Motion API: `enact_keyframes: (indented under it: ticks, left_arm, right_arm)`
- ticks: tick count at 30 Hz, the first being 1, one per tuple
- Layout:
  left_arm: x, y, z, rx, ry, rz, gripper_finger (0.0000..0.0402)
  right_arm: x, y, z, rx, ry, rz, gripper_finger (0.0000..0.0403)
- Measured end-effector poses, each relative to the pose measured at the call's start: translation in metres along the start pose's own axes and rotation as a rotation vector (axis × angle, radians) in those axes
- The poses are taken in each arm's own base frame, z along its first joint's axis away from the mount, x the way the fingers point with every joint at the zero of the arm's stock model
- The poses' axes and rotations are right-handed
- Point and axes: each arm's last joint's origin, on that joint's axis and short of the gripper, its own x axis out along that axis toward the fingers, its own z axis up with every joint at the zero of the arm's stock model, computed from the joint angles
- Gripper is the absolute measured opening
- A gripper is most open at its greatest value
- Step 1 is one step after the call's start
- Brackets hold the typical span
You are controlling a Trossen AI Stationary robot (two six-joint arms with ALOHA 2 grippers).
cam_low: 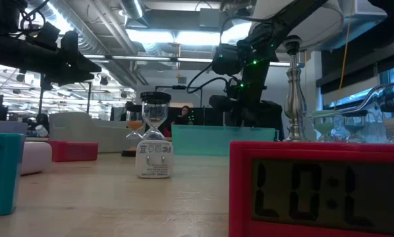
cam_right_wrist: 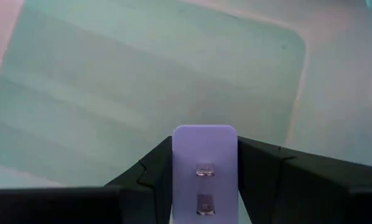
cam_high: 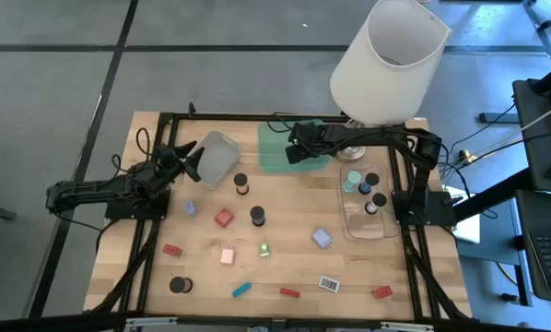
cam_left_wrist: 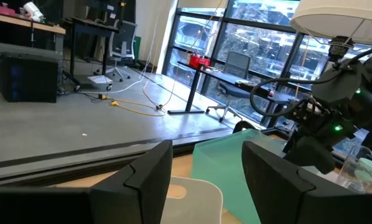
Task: Pick & Place Office items
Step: Put the middle purple charger adapter into the green bin
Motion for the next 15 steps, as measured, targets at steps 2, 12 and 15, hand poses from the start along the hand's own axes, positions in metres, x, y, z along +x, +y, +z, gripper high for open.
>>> enact_keyframes:
  ticks: [2,12,15]
  left_arm:
    - [0.0,0.0,0.0,0.0,0.0,0.0,0.019]
    - [0.0,0.0,0.0,0.0,0.0,0.0,0.019]
    - [0.0,0.0,-0.0001,0.0,0.0,0.0,0.0191]
  right_arm:
    - [-0.0001,0.0003,-0.0001,-0.001,-0.003,-0.001,0.0137]
    - [-0.0001,0.0005,-0.0003,0.048,-0.004,-0.002,0.0149]
    - [-0.0001,0.0005,-0.0002,0.048,-0.006,-0.003,0.0159]
